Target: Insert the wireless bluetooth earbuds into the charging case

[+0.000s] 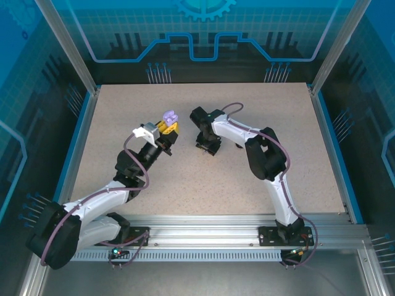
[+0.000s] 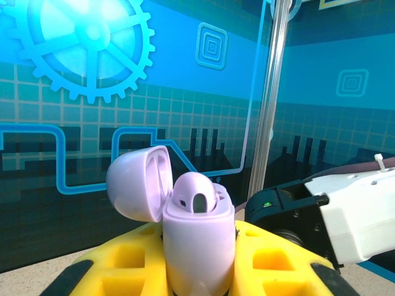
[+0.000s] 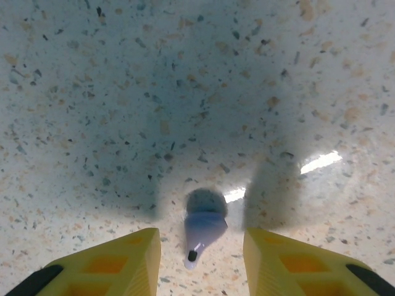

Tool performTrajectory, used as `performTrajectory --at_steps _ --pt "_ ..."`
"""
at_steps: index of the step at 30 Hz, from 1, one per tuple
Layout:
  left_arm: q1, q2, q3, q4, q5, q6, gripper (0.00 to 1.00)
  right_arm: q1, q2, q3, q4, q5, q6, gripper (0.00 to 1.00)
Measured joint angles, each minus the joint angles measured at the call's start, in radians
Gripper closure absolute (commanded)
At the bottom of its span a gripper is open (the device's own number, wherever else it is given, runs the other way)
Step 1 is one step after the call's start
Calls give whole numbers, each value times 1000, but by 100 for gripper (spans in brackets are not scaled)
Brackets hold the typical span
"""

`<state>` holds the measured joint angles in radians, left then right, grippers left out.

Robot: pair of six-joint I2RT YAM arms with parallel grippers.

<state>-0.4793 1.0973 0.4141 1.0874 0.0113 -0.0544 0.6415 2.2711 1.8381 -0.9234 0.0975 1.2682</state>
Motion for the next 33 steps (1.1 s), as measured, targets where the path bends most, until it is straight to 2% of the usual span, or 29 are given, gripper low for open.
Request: performTrajectory --at_steps 21,27,33 --pt "4 0 0 -1 0 0 100 -4 24 21 -26 7 -21 76" --pt "4 0 0 -2 1 0 100 -6 24 20 -26 6 -50 77" --pt "5 1 0 -6 5 0 100 -5 -12 -37 28 13 -94 81"
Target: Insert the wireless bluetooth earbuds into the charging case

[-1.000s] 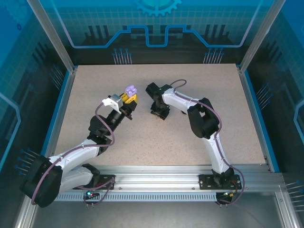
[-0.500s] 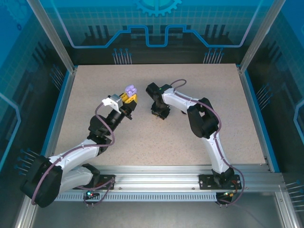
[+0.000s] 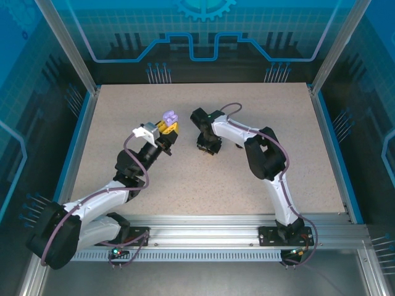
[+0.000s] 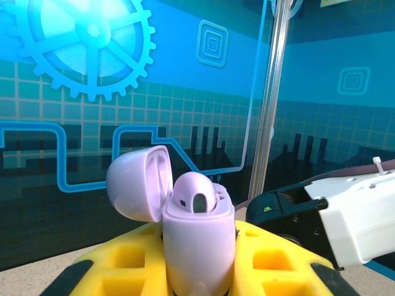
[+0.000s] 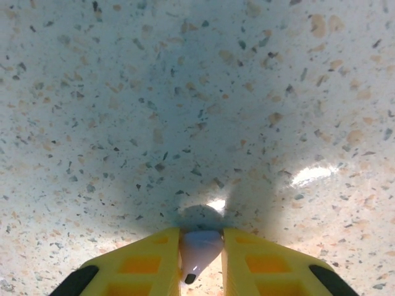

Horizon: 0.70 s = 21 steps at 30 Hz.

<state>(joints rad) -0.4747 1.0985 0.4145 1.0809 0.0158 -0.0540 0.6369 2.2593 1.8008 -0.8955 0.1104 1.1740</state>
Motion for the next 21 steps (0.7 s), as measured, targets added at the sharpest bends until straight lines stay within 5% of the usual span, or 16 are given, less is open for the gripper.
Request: performTrajectory --at_steps 21 --pt "1 0 24 -58 64 3 100 5 -385 -197 138 195 -159 82"
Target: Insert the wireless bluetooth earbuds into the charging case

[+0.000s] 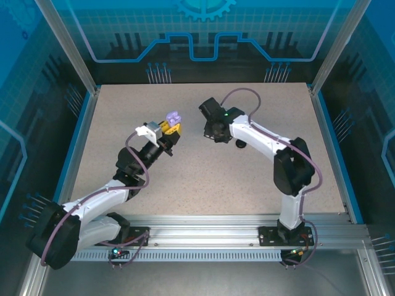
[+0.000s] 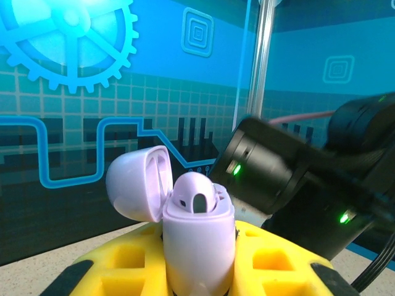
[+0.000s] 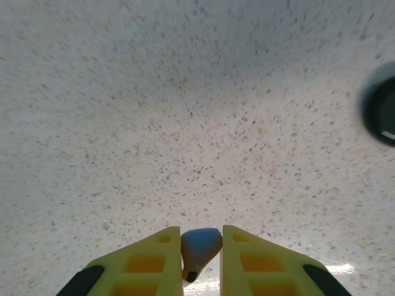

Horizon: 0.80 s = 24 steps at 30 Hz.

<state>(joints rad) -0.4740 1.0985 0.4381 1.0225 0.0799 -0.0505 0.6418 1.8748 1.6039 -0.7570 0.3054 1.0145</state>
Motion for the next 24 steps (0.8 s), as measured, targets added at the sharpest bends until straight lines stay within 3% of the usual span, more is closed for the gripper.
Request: performTrajectory --at_steps 14,24 --pt "-15 37 15 -31 125 60 100 22 -398 -53 51 59 -255 81" --pt "-84 103 52 -34 191 137 100 77 -535 -53 76 55 -382 80"
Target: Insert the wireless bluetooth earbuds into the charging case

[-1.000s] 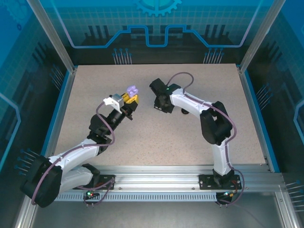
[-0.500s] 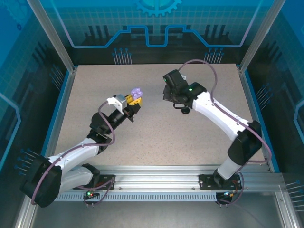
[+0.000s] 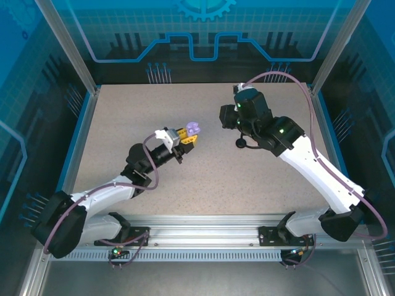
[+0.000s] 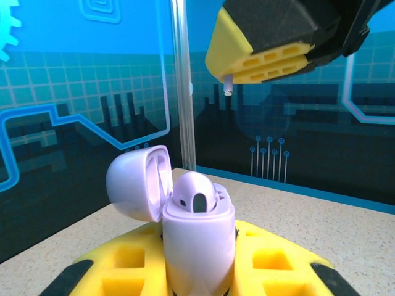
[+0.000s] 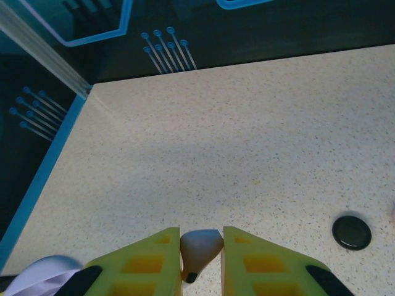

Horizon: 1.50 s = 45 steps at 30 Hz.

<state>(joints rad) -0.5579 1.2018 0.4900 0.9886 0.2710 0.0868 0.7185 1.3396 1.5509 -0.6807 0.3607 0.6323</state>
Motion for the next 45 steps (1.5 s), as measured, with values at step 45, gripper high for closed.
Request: performTrajectory --at_steps 45 --pt "-29 120 72 71 -12 -9 100 204 48 -20 21 130 -144 81"
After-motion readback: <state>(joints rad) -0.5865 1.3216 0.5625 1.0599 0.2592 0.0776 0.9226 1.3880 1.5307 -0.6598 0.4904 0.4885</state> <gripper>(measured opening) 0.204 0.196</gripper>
